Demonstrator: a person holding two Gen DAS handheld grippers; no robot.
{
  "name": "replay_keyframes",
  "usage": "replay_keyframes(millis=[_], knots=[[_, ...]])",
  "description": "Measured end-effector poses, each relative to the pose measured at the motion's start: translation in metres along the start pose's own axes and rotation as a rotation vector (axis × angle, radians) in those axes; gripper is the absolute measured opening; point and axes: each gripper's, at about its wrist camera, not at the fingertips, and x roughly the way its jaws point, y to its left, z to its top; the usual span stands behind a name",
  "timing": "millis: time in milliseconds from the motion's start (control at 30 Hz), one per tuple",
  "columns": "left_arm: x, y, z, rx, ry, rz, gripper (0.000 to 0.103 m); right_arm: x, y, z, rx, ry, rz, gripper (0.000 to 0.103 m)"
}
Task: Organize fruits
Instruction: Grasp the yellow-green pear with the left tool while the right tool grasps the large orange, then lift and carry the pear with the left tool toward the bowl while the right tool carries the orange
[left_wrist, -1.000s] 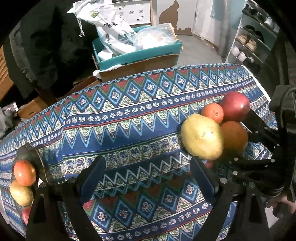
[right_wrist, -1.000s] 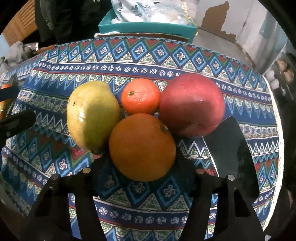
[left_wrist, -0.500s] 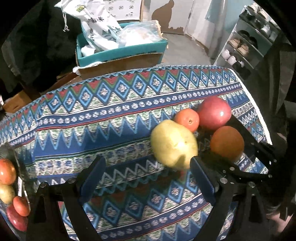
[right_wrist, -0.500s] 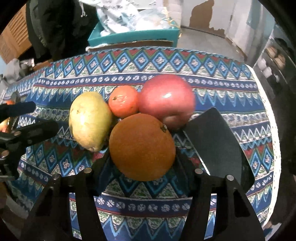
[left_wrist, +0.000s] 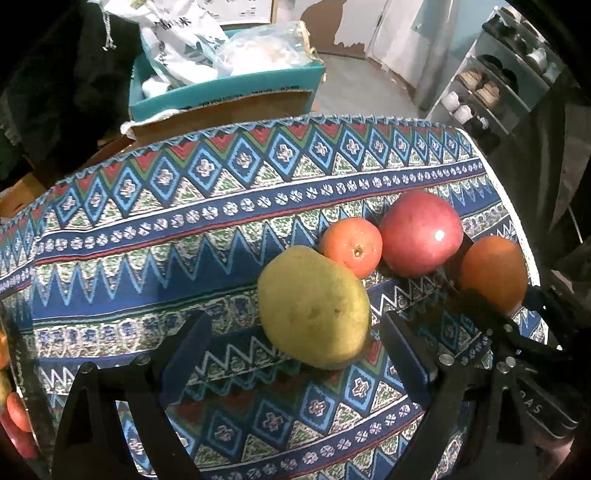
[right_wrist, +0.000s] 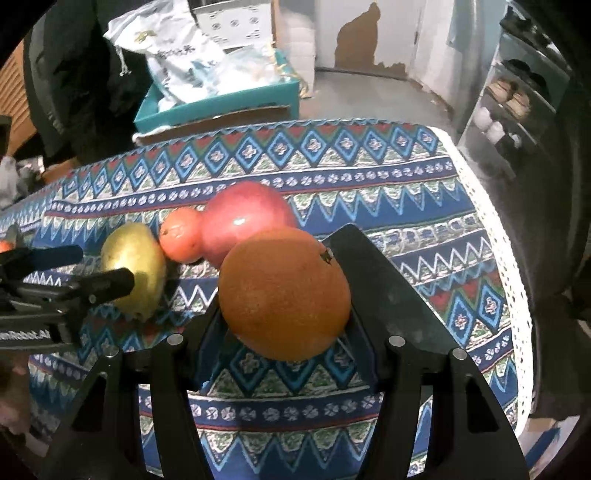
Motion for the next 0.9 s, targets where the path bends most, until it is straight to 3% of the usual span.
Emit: replay_keyframes(millis=[233, 333, 400, 900], knots=[[0.023, -0.008, 0.004, 0.011, 0.057, -0.003, 0.093, 0.007, -0.005, 0.002, 0.008, 0.005, -0.016, 0.061], [0.025, -0.009, 0.002, 0.027, 0.056, 0.009, 0.081, 0.008, -0.007, 0.001, 0.007, 0.008, -0.02, 0.061], [0.026, -0.009, 0.001, 0.036, 0.06, -0.022, 0.073, 0.009, -0.008, 0.0, 0.01, 0.01, -0.019, 0.061], [-0.004, -0.006, -0.011, 0.098, -0.034, 0.08, 0.072, -0.003, 0.0, 0.009, -0.012, -0.043, -0.032, 0.061]])
